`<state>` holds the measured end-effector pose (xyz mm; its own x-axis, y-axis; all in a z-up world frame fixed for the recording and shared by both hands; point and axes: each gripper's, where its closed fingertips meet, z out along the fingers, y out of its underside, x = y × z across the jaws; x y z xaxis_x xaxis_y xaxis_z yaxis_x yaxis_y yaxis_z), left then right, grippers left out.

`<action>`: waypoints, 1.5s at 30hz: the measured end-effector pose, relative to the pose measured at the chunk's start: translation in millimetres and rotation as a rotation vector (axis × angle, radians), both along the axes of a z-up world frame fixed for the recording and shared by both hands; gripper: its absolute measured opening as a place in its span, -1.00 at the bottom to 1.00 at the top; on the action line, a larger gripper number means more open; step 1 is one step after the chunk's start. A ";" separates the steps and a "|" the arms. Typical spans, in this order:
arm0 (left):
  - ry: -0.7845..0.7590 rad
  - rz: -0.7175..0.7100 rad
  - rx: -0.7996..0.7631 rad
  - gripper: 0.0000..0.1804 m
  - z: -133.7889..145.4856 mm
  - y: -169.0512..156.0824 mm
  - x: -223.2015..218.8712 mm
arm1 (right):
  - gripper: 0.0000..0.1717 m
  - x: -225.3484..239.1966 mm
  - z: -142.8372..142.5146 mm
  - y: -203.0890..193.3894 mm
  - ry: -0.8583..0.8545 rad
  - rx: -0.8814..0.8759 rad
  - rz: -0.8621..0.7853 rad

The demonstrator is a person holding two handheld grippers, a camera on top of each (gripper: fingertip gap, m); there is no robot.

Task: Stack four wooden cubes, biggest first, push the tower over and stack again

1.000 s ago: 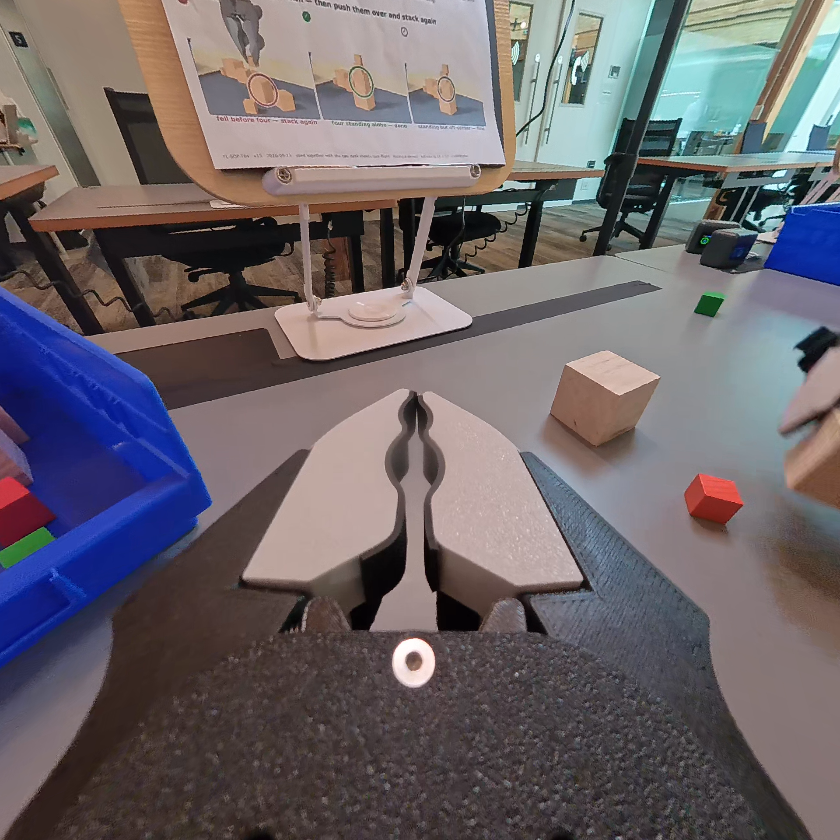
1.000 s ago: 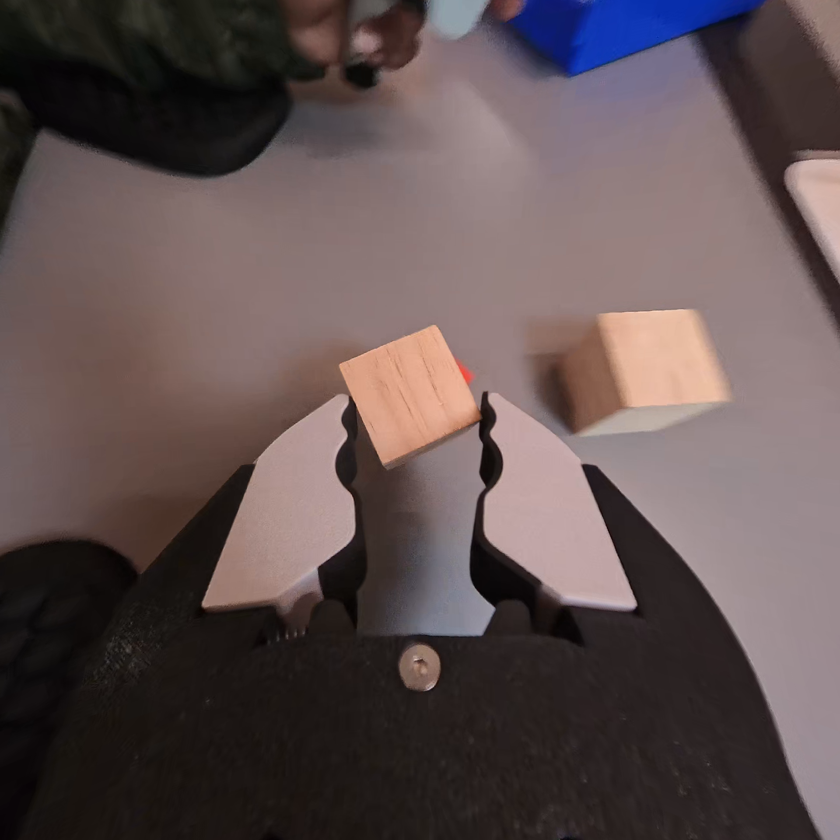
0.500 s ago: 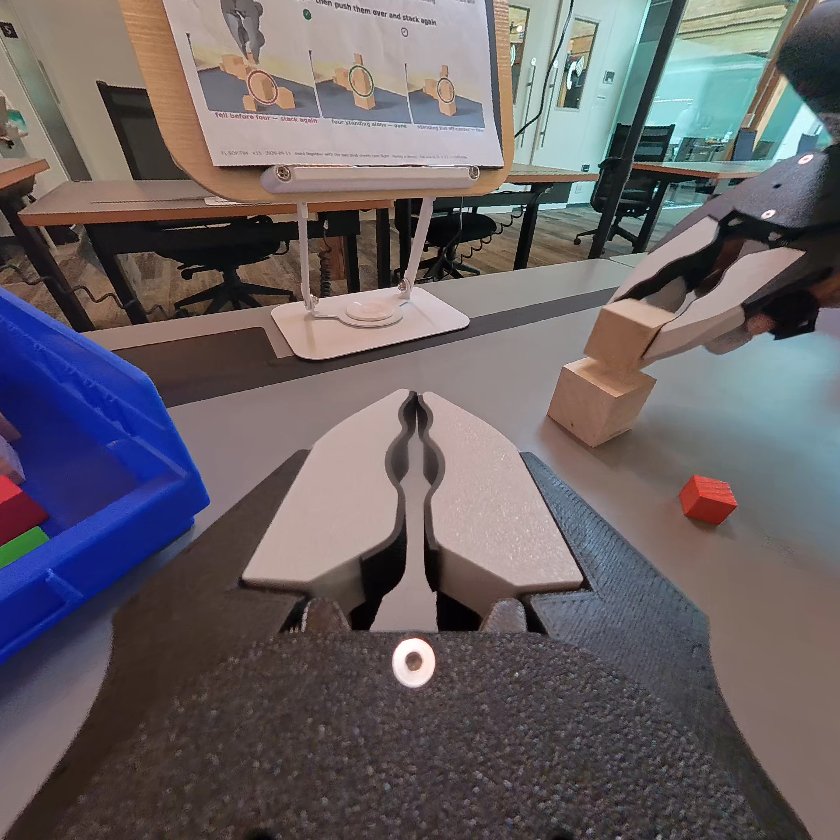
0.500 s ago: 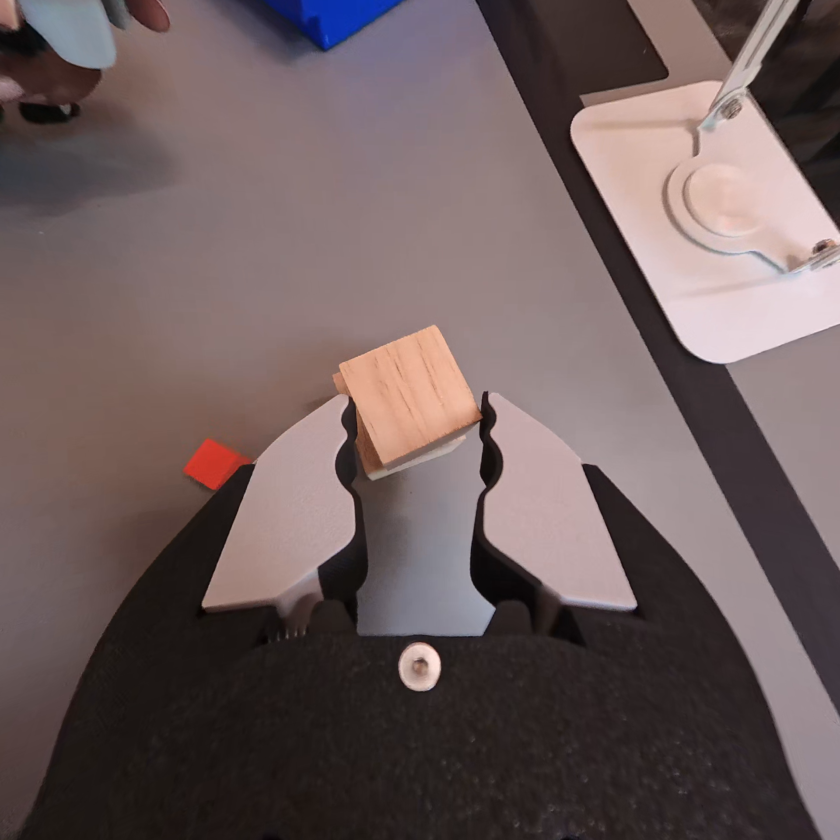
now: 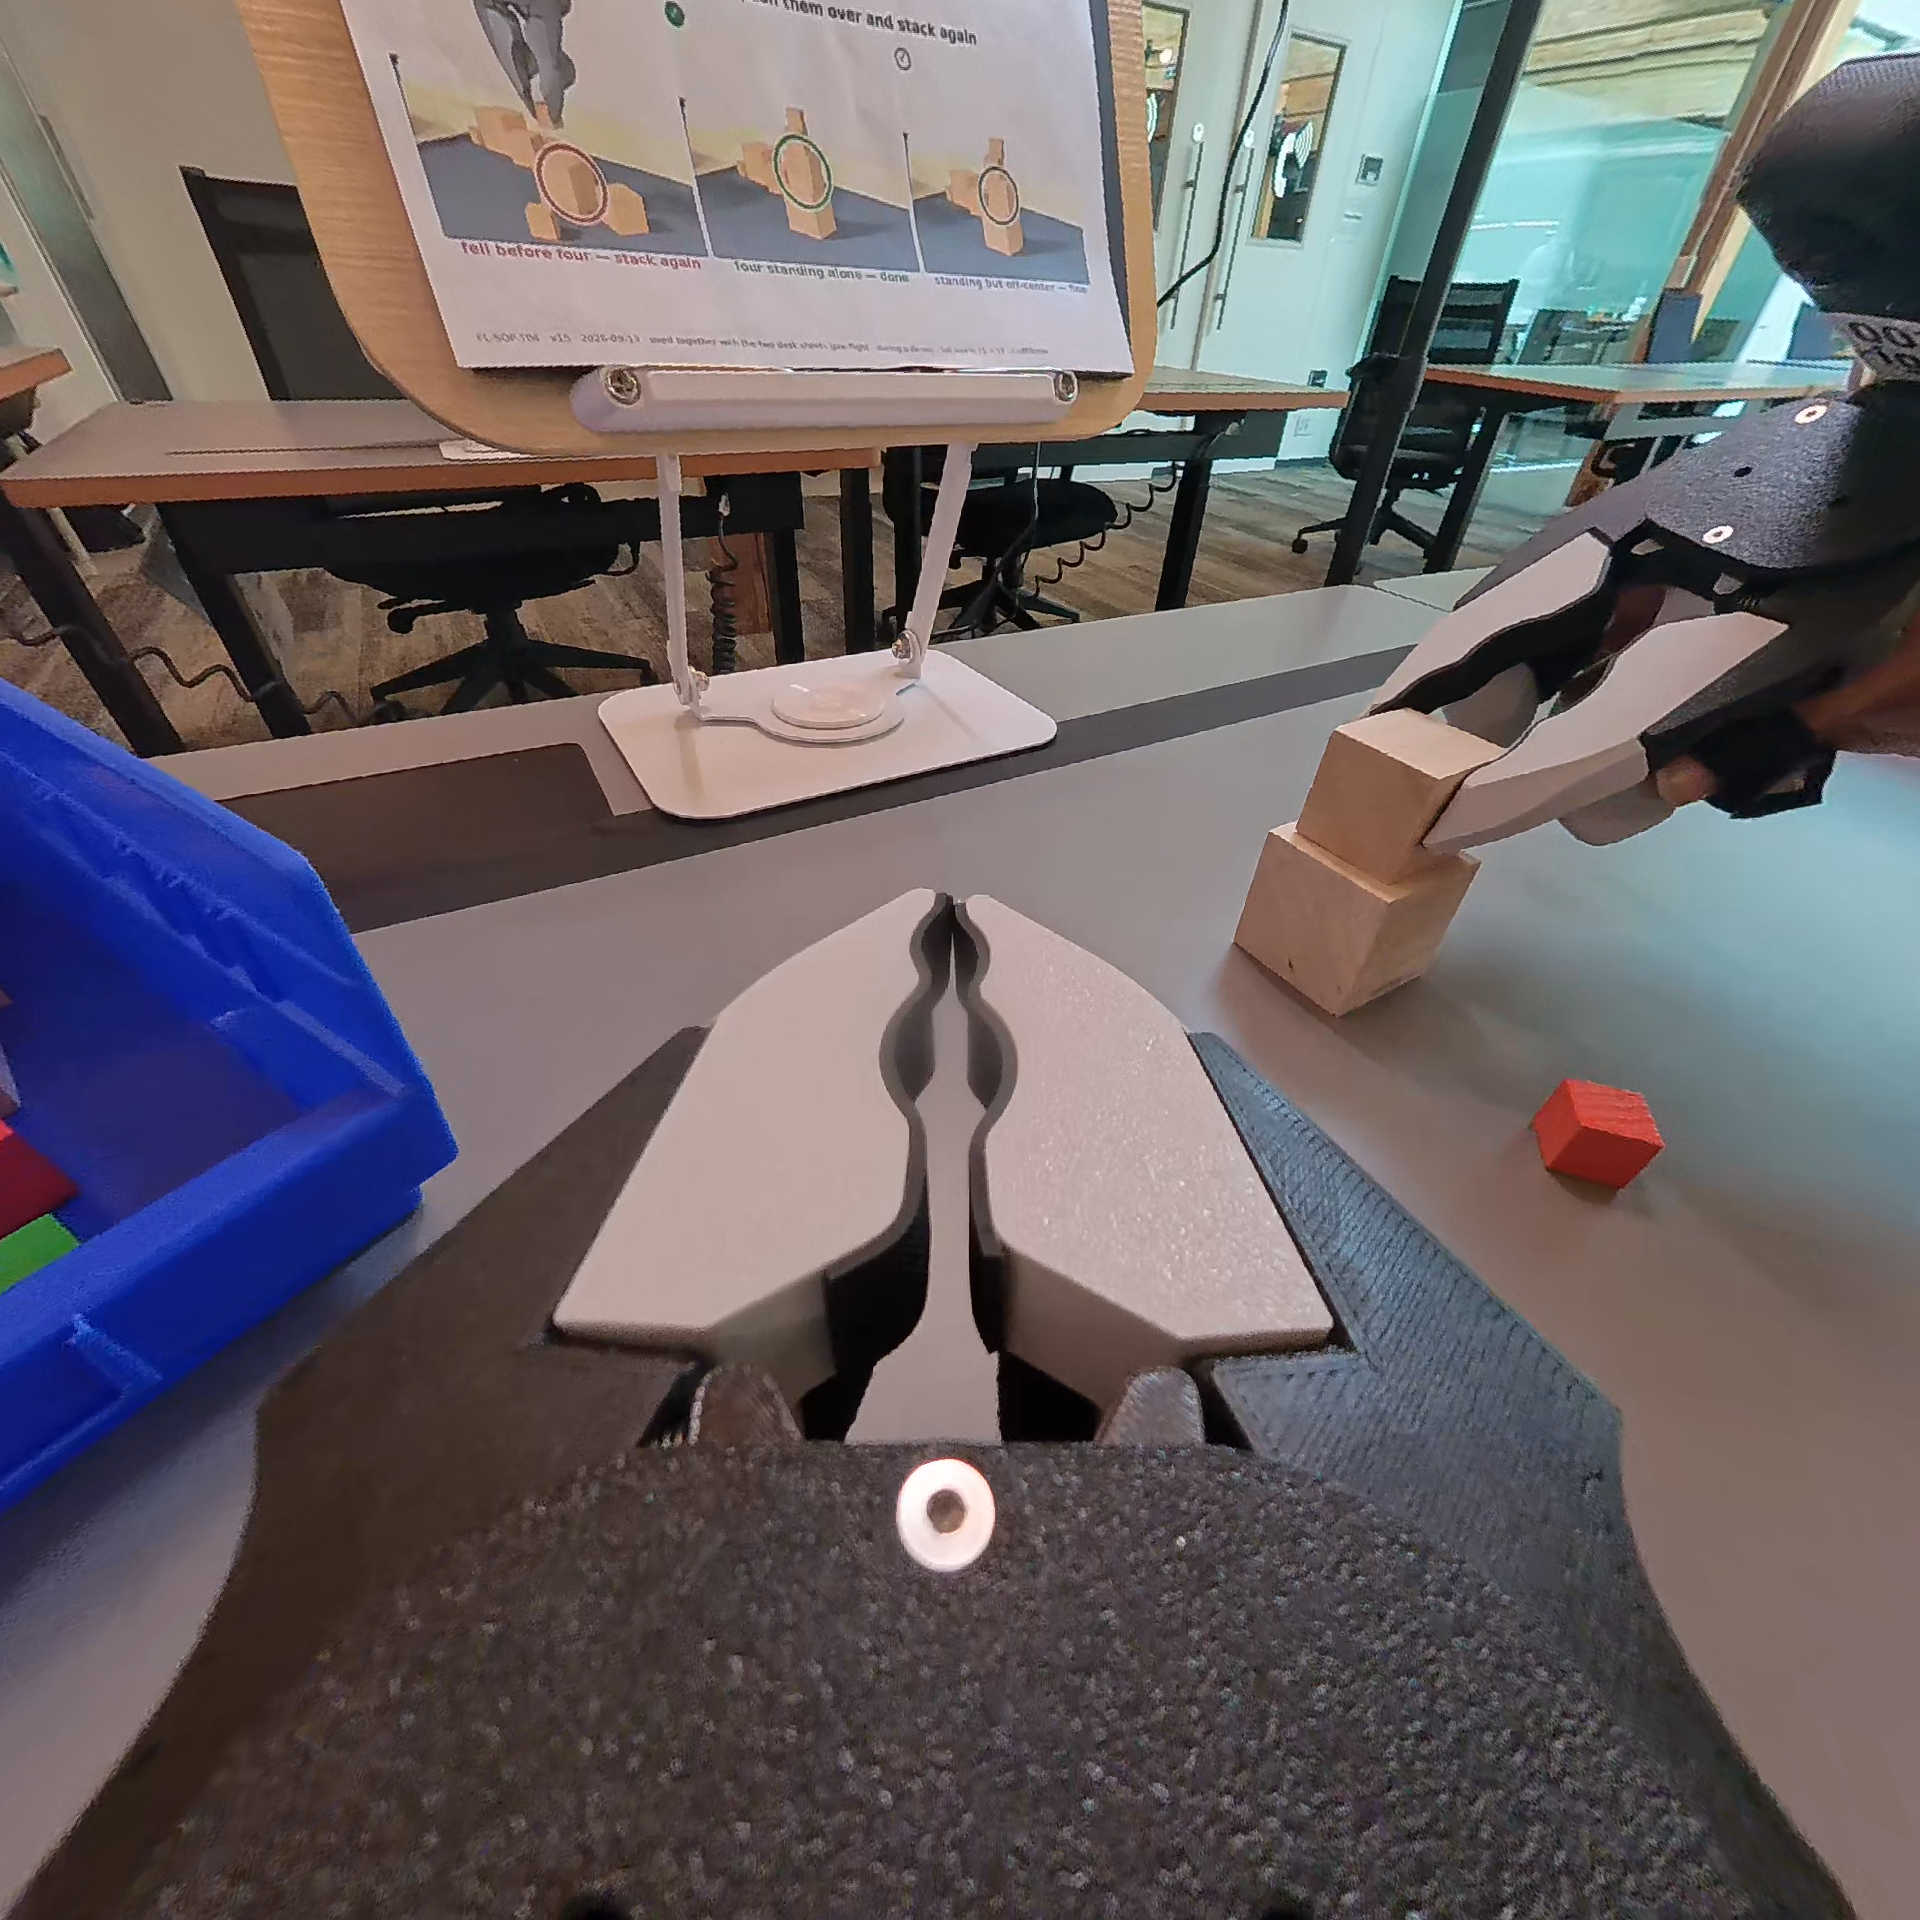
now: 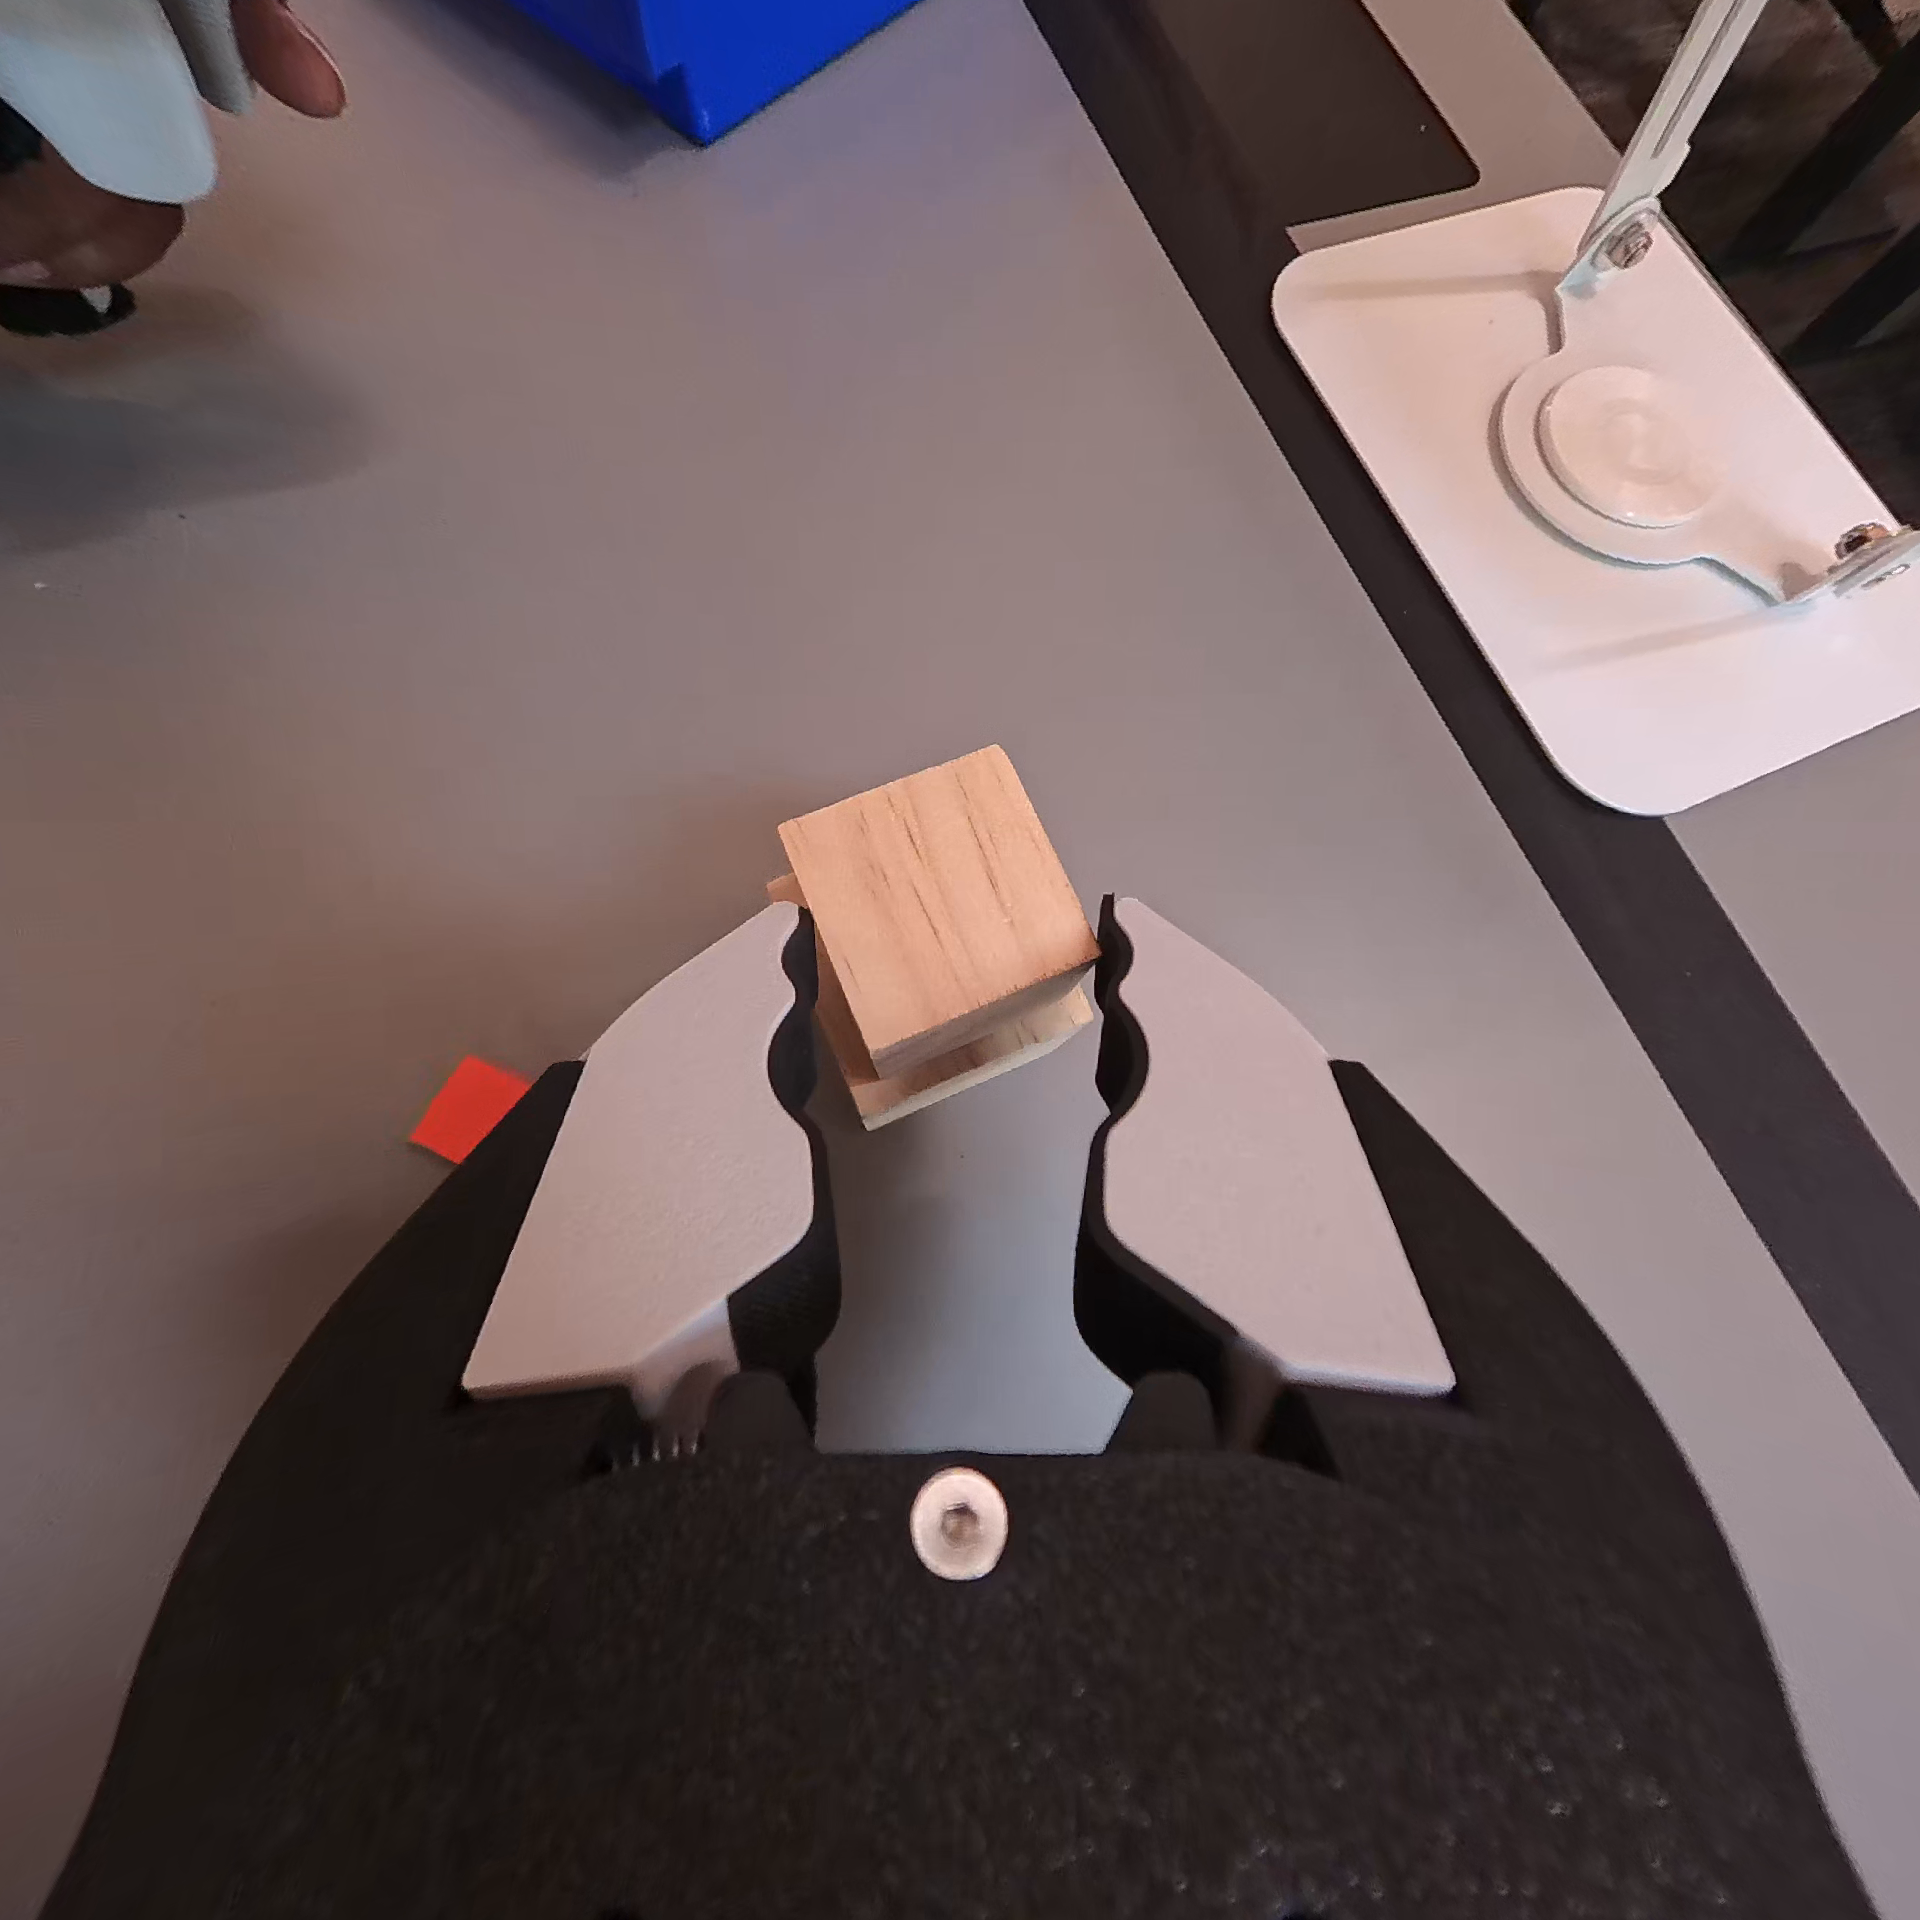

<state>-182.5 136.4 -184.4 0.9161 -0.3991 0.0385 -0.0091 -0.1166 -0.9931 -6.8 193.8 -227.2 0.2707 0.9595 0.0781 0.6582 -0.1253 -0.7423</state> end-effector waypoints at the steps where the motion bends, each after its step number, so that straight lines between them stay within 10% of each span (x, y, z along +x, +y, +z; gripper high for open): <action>1: 0.002 -0.001 0.000 -1.00 0.1 -0.1 0.2 | -0.40 -0.1 -0.1 0.0 0.001 0.000 -0.003; 29: 0.002 -0.010 -0.005 -1.00 -0.3 -0.7 1.3 | -0.23 8.0 40.7 0.9 0.197 0.066 -0.046; 36: -0.002 -0.013 -0.002 -1.00 0.9 -1.1 2.0 | -0.33 111.4 62.4 53.2 0.261 0.206 -0.373; 45: 0.000 -0.015 -0.015 -1.00 -2.9 0.3 3.0 | -0.37 300.7 -16.6 109.2 0.084 0.094 -0.811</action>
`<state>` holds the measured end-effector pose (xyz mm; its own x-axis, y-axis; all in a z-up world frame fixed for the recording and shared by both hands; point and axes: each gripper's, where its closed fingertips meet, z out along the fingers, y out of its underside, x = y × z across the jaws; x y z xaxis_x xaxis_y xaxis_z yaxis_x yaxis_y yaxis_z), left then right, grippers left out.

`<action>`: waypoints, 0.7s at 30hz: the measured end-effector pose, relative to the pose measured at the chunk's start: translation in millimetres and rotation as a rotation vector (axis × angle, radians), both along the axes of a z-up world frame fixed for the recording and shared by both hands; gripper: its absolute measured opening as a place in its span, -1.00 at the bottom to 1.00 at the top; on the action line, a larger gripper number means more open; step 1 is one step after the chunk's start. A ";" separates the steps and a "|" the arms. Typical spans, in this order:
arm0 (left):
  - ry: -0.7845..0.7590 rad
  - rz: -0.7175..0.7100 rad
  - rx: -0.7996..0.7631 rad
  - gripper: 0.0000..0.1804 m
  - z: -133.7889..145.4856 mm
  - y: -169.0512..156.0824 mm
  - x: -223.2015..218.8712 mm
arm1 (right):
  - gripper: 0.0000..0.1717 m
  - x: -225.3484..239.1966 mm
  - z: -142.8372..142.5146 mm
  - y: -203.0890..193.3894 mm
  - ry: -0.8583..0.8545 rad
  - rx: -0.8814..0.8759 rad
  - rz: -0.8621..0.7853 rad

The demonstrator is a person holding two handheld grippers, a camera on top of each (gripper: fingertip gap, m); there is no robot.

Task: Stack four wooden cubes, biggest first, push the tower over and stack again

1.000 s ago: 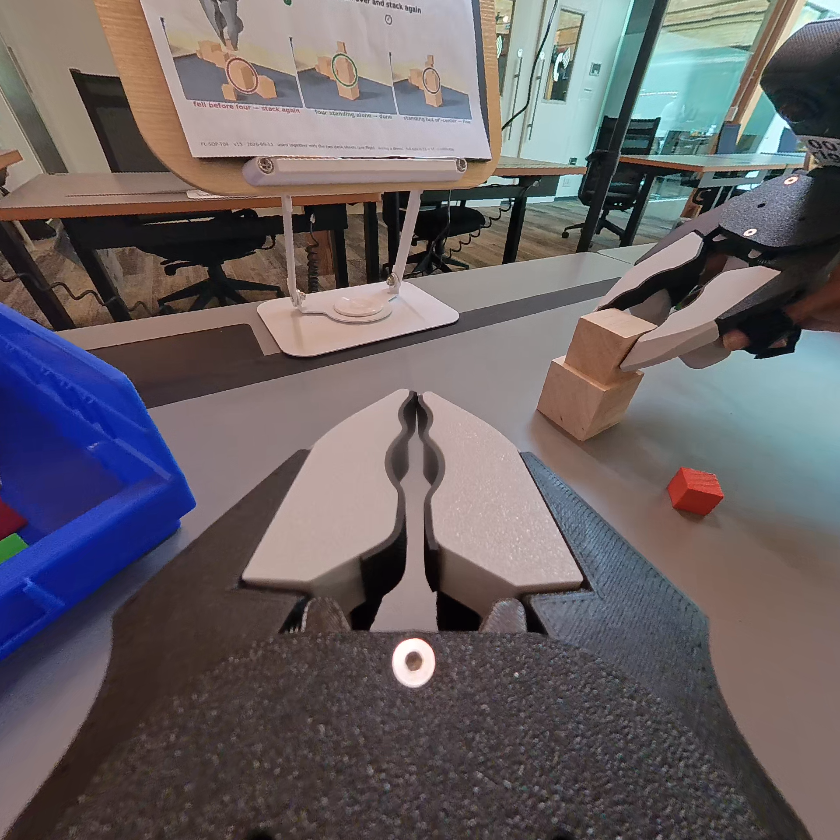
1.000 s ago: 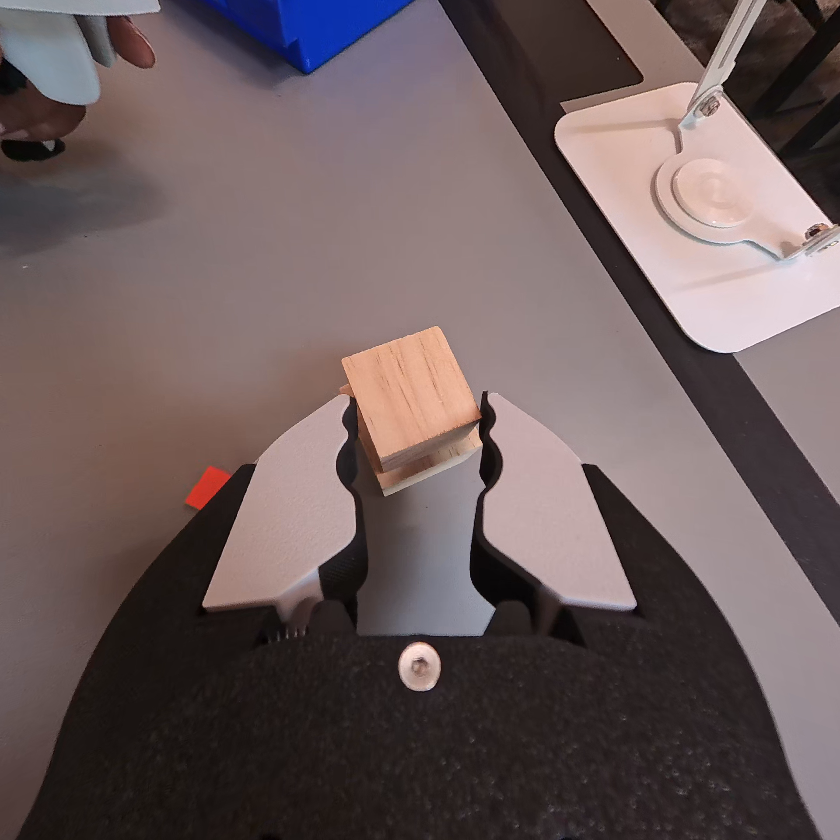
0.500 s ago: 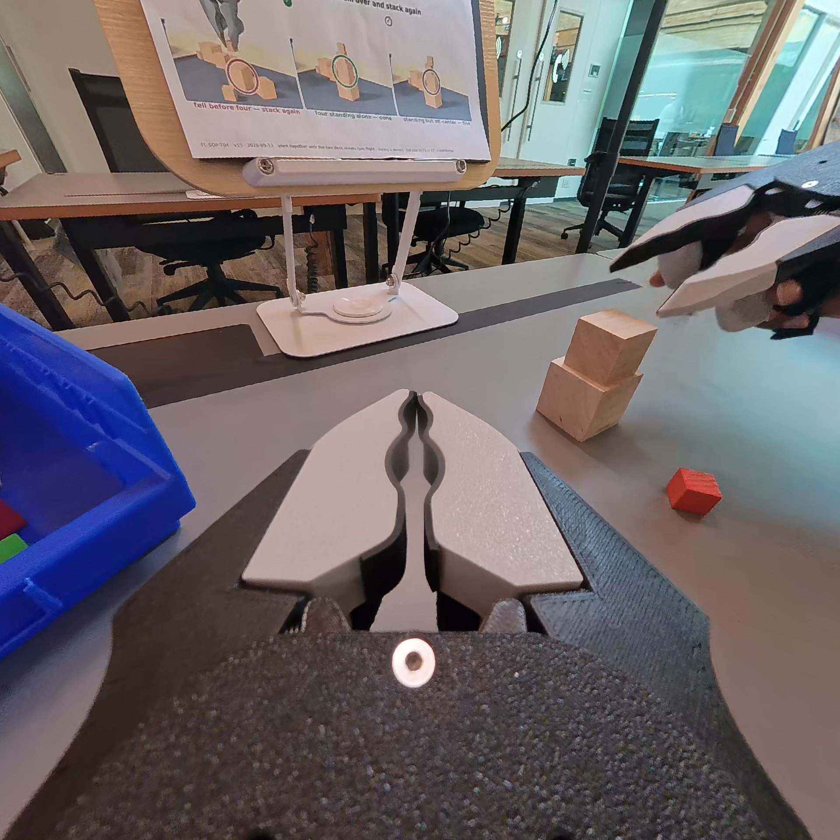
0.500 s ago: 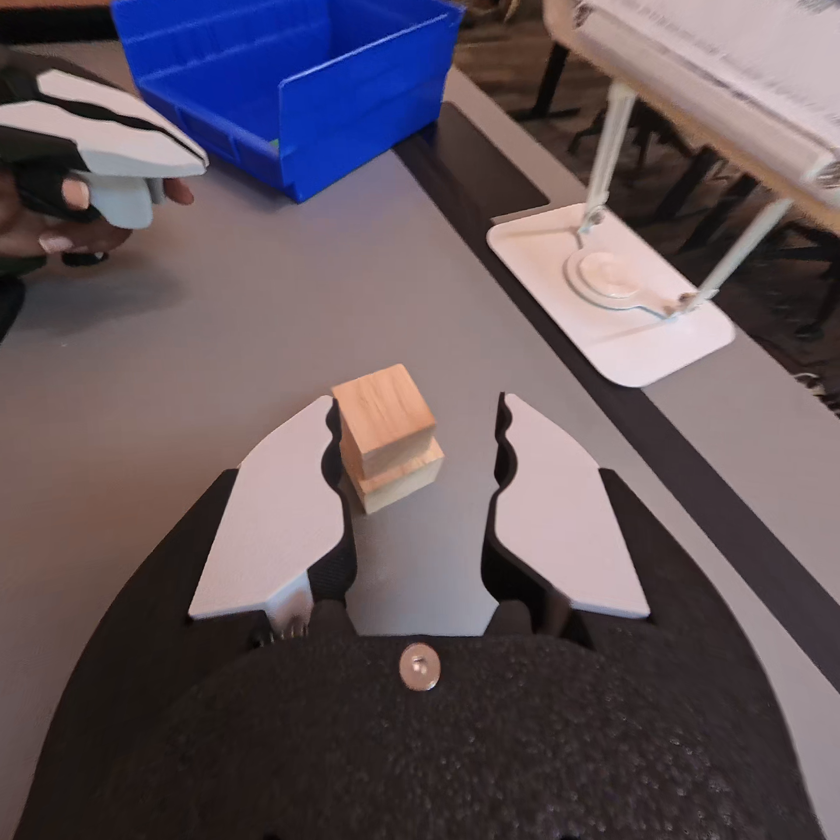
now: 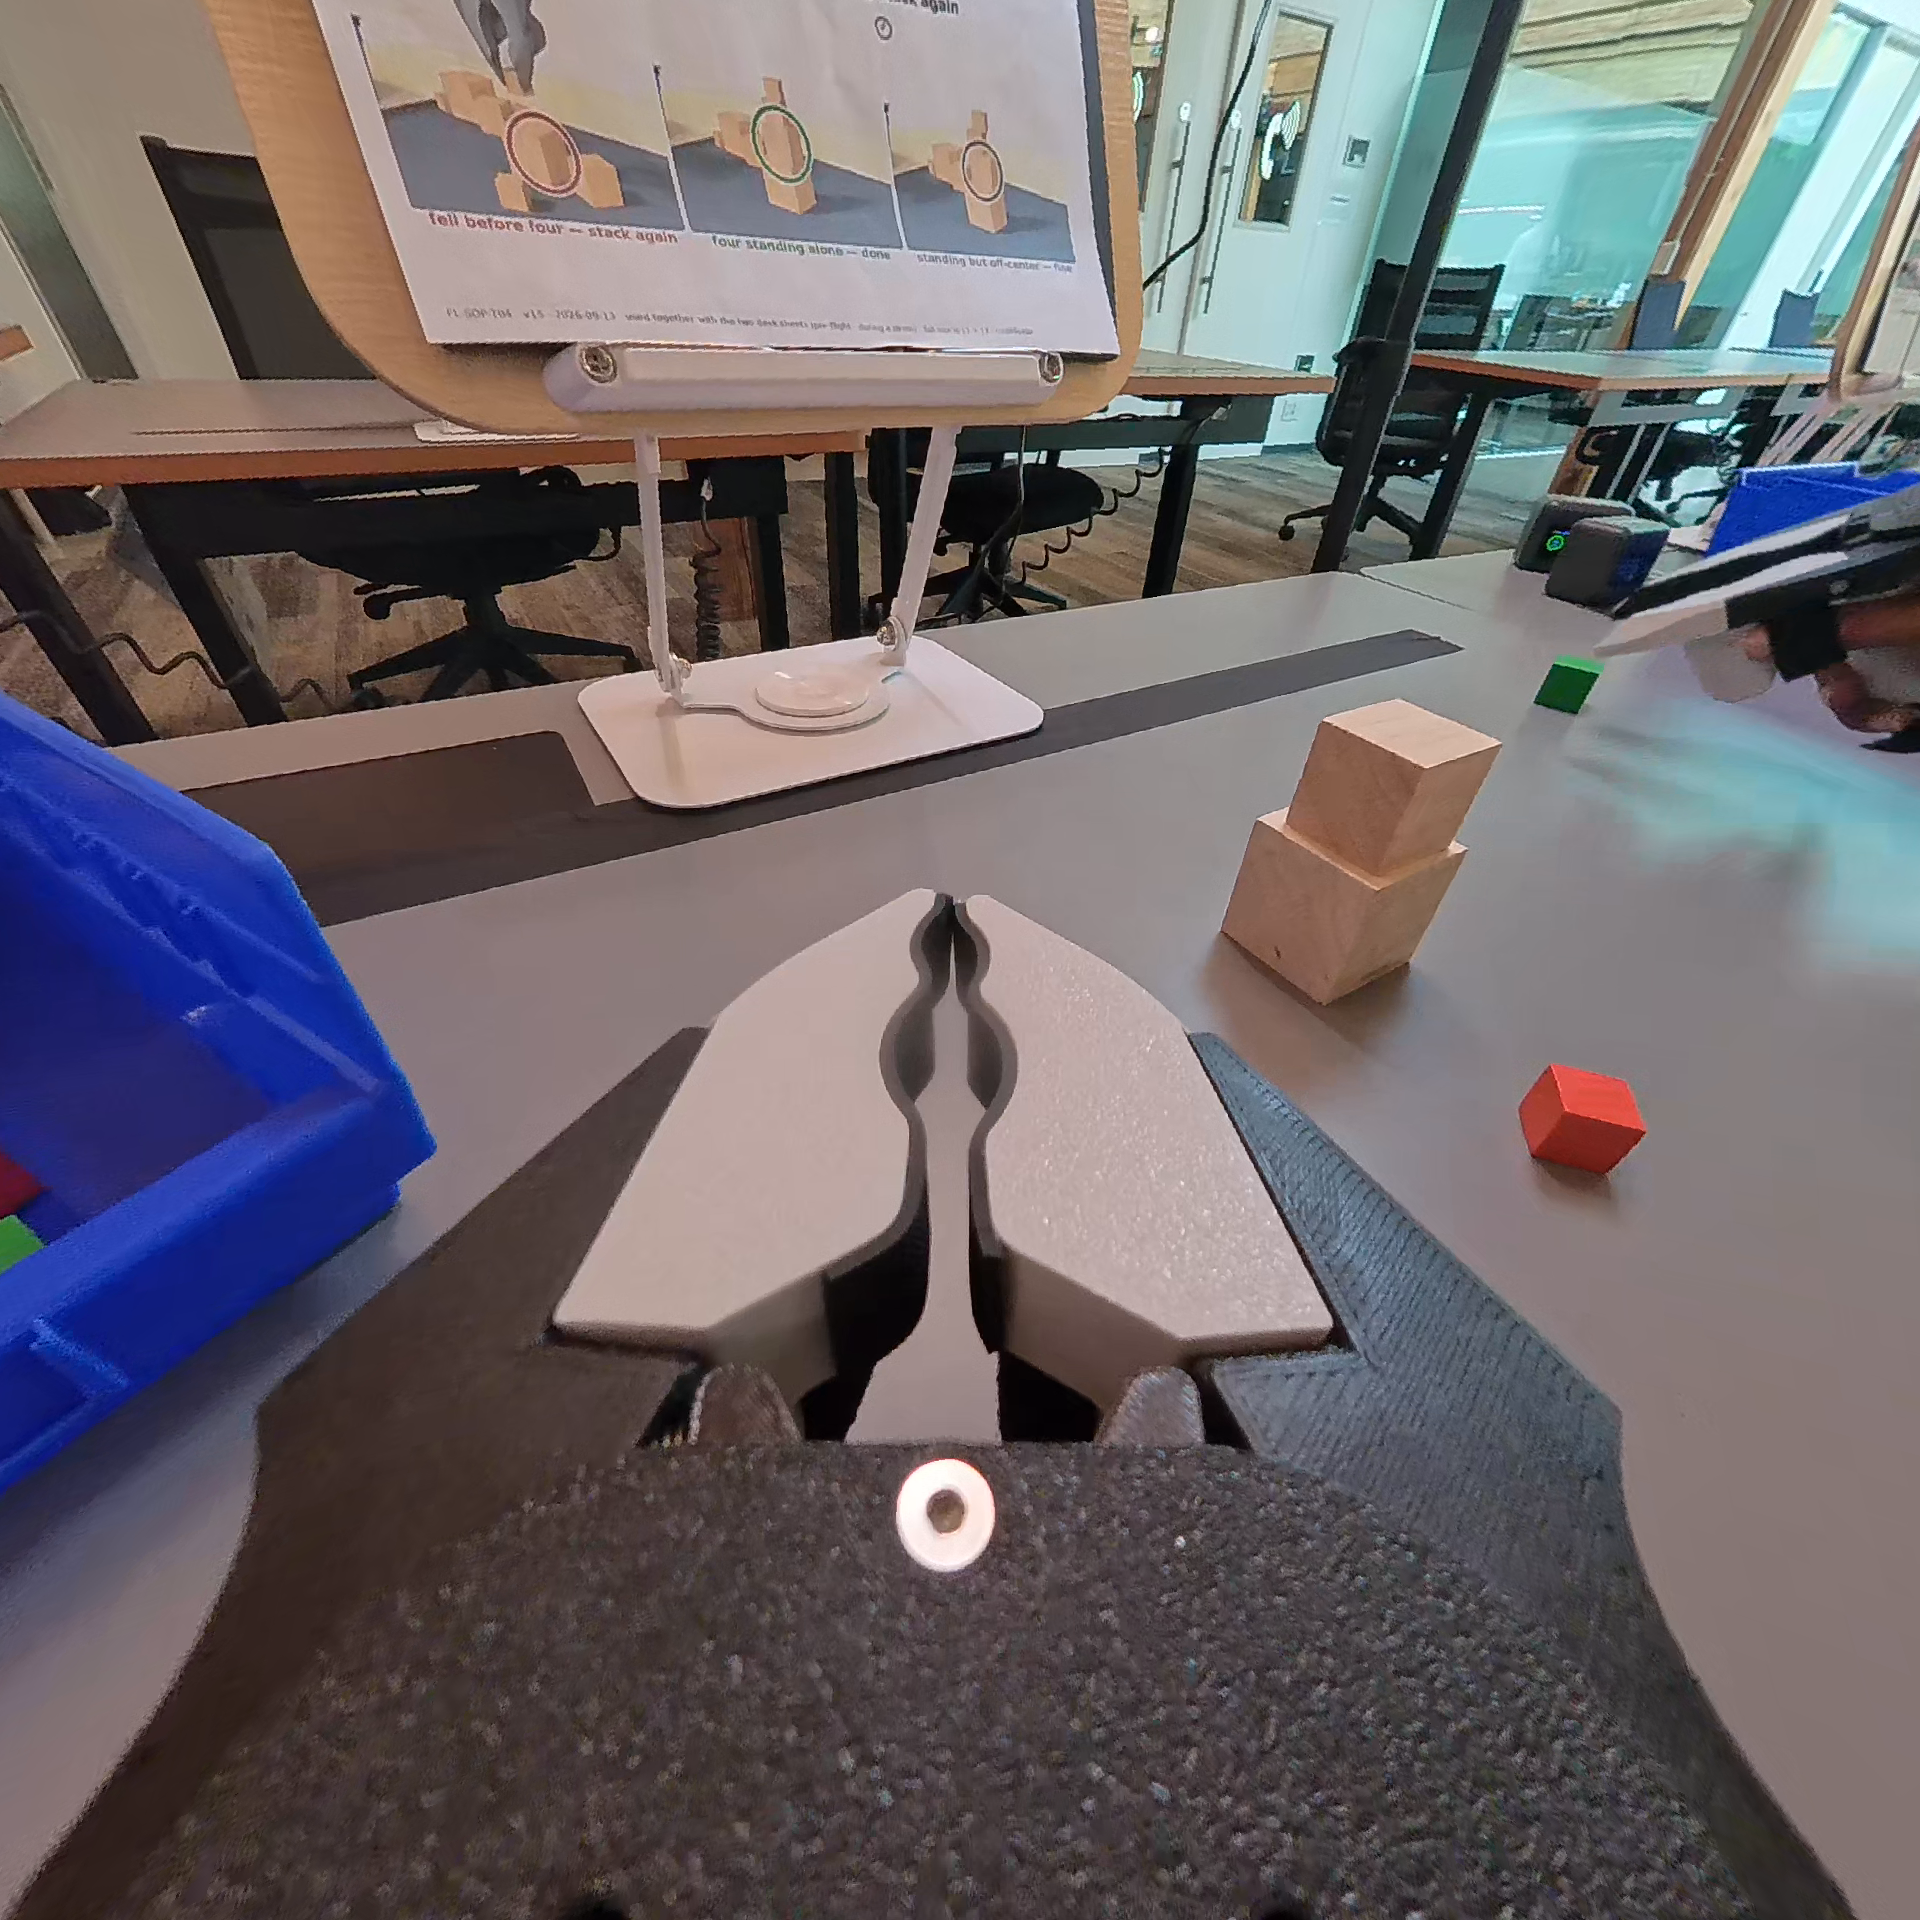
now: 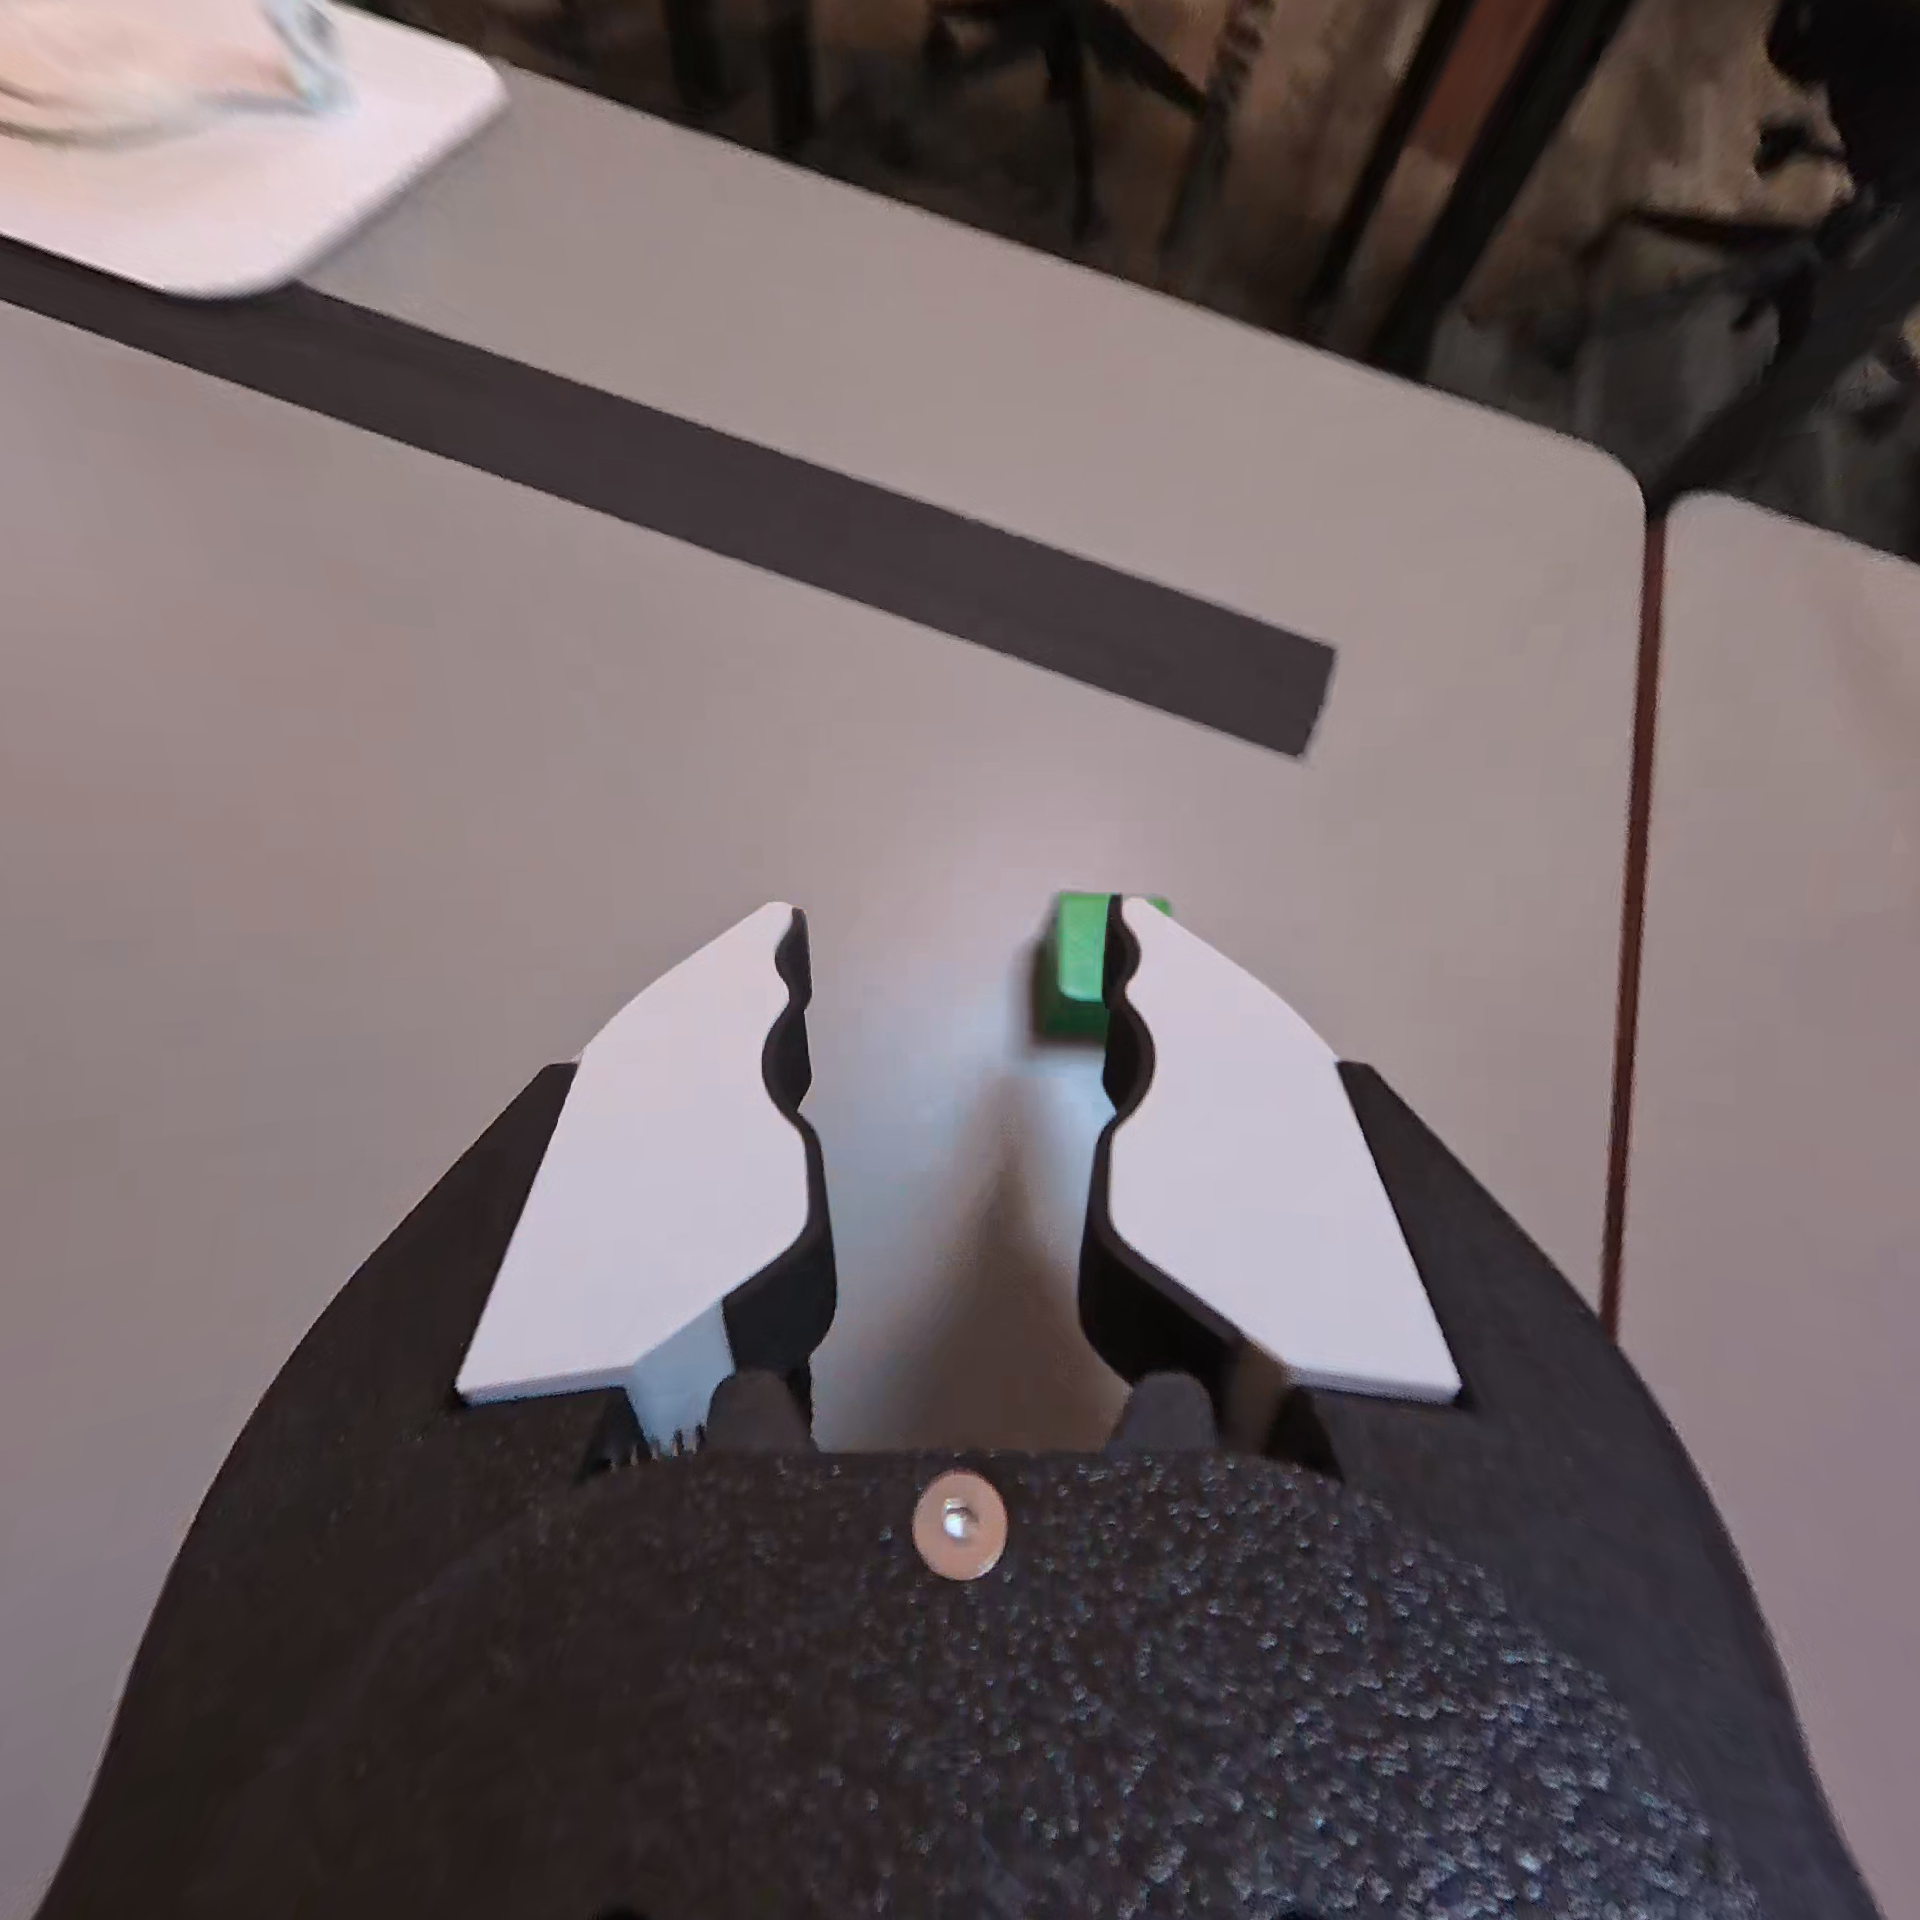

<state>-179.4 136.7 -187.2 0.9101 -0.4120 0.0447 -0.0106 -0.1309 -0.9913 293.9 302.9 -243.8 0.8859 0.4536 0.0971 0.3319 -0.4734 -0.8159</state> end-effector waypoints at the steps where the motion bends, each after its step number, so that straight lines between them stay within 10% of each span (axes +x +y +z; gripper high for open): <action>1: 0.000 0.000 -0.004 -1.00 -1.3 0.6 0.2 | -0.37 9.0 -7.0 2.5 -0.011 -0.019 -0.019; 13: 0.014 0.003 -0.043 -1.00 -12.8 4.6 -0.6 | -0.66 22.5 -43.5 21.6 -0.043 -0.119 0.002; 21: 0.016 -0.015 -0.042 -1.00 -11.9 3.9 3.0 | -0.66 -137.3 34.7 -42.2 0.146 0.000 0.553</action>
